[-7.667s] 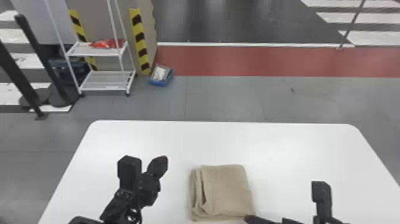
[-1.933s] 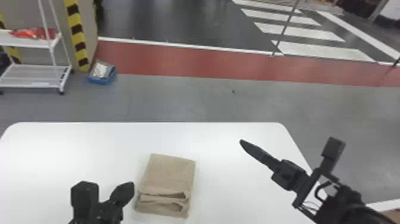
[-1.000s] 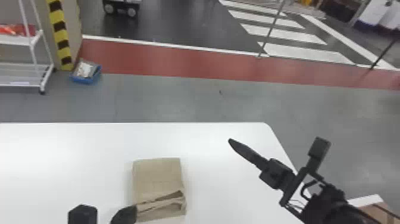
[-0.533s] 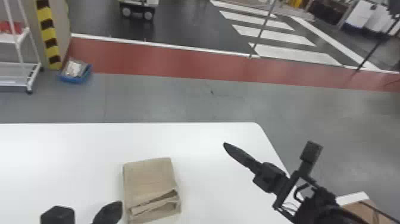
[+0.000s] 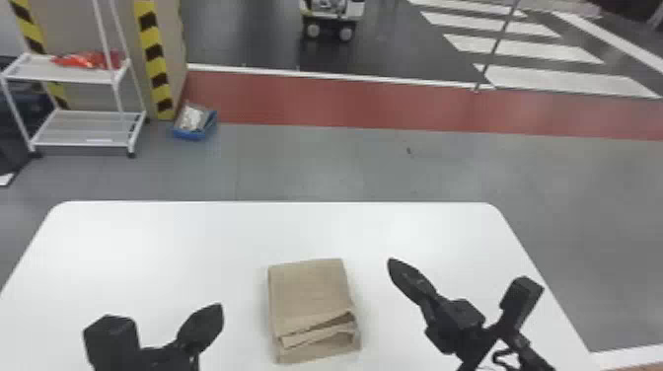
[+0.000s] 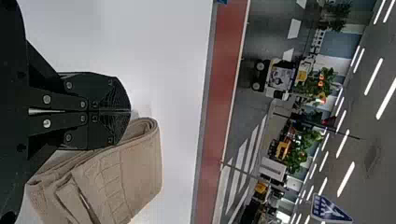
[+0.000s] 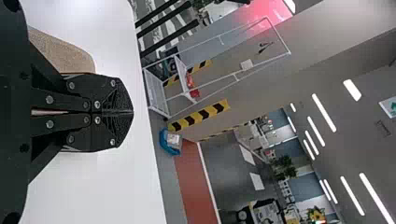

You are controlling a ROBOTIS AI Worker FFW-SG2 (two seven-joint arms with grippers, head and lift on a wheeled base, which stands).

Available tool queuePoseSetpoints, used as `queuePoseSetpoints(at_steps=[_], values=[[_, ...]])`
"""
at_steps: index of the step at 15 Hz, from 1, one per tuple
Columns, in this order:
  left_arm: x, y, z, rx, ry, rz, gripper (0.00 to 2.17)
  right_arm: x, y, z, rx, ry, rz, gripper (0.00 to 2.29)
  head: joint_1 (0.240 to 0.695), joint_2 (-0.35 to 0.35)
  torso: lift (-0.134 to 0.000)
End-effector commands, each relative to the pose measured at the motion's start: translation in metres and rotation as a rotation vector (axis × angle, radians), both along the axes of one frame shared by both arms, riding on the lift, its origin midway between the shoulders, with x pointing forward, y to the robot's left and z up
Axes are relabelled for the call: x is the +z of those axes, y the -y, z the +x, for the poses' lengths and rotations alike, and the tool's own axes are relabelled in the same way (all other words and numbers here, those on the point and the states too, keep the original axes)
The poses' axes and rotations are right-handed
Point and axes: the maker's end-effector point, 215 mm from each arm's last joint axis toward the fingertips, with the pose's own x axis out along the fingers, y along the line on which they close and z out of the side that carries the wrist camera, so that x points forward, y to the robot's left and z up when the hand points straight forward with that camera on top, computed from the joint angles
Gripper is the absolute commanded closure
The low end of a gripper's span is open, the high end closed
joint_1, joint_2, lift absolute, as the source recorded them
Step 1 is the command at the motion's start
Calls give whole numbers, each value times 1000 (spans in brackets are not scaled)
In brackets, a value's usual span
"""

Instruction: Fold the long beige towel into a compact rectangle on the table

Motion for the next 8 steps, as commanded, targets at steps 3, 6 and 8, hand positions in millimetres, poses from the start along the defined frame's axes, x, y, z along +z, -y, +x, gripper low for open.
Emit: queuePoseSetpoints(at_steps=[3,6,8], values=[[-9,5,-4,-18,-12,11,1835,-43,-42,9,23,-6,-27,1649,695,-138,0],[-16,11,-4,-34,-20,26,1835,-51,-52,21,-4,38,-40,1649,695,-109,0],[-20,15,-6,-43,-26,31,1835,-59,-59,22,12,15,-44,1652,695,-99,0]])
